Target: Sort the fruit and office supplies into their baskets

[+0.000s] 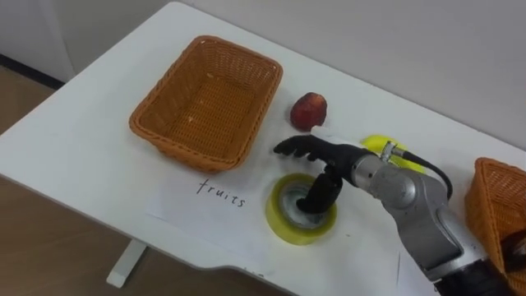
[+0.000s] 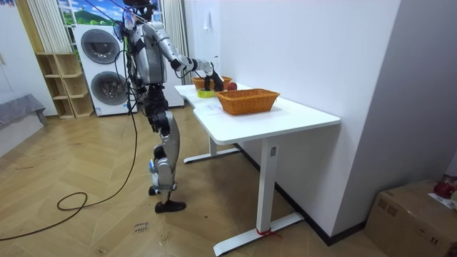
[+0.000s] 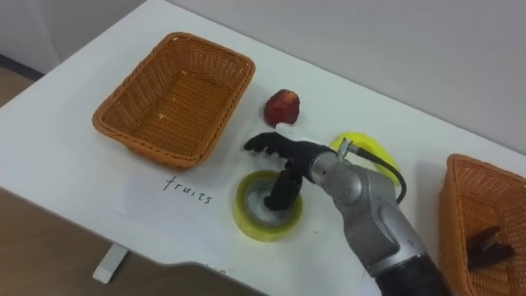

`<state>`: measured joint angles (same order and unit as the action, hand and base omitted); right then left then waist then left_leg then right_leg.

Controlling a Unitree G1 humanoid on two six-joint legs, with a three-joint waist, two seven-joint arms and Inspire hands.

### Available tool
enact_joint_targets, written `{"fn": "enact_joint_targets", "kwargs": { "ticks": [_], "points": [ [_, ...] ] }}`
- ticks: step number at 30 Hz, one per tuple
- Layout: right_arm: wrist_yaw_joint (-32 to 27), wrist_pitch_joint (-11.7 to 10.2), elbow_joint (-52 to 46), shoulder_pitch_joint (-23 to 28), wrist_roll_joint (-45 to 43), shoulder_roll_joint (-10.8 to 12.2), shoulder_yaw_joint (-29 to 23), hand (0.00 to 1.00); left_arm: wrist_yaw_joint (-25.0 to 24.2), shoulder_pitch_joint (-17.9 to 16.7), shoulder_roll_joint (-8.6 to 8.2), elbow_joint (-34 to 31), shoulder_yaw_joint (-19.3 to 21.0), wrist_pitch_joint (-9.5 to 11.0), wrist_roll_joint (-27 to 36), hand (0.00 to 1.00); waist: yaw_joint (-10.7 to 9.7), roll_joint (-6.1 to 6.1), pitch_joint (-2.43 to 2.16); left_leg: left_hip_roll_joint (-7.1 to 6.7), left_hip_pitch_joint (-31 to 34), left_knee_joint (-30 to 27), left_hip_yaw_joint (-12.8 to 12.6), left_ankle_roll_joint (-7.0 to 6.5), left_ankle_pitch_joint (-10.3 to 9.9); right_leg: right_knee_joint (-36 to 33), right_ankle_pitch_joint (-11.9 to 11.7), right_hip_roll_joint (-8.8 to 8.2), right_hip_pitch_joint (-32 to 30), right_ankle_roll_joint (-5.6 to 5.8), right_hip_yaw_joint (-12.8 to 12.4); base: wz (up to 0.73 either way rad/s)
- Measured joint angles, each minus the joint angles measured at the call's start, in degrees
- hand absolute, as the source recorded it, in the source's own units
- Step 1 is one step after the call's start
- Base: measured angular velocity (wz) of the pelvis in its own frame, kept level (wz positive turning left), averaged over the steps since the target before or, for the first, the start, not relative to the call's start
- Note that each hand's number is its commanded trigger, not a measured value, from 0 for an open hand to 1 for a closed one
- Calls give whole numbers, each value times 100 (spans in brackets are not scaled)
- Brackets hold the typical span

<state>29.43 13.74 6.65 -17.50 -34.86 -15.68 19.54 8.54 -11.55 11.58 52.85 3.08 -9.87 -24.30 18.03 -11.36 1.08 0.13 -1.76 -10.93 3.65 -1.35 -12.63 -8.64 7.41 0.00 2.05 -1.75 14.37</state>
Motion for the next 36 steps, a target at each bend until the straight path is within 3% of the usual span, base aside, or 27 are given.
{"fn": "enact_joint_targets", "kwargs": {
  "ticks": [11, 22, 29, 33, 36],
  "points": [
    [109, 3, 5, 48, -151, -12, 53, 100, 0, 71, 7, 4, 5, 67, -1, 0, 83, -12, 7, 0, -5, -21, 1, 0, 0, -1, 0, -2, 7, 0, -2, 0],
    [199, 11, -65, 75, -168, -13, 49, 100, -4, 53, -2, -17, 5, 42, -2, 0, 27, -8, 10, -2, -24, 20, 19, 0, -2, -1, 0, 1, 32, 0, 3, 1],
    [199, 1, -74, 78, -122, -42, 38, 100, 104, 38, -22, 4, 3, 19, -6, 0, -129, 42, 0, -2, -29, -25, 16, 0, -1, 0, 0, -6, 37, 0, 7, 0],
    [203, 0, -141, 79, -147, -44, -69, 100, 103, -22, -27, 58, 12, 19, -6, 0, -249, 171, -37, 1, -75, 25, 4, -3, 1, 2, 0, -6, 57, 0, -1, -2],
    [202, -19, -459, 132, -103, -117, -208, 100, 119, -75, -20, 114, 26, 20, -1, 0, -369, 188, -62, 3, -123, 67, 5, 4, 8, 3, 1, 4, 78, 1, -8, 0]
  ]
}}
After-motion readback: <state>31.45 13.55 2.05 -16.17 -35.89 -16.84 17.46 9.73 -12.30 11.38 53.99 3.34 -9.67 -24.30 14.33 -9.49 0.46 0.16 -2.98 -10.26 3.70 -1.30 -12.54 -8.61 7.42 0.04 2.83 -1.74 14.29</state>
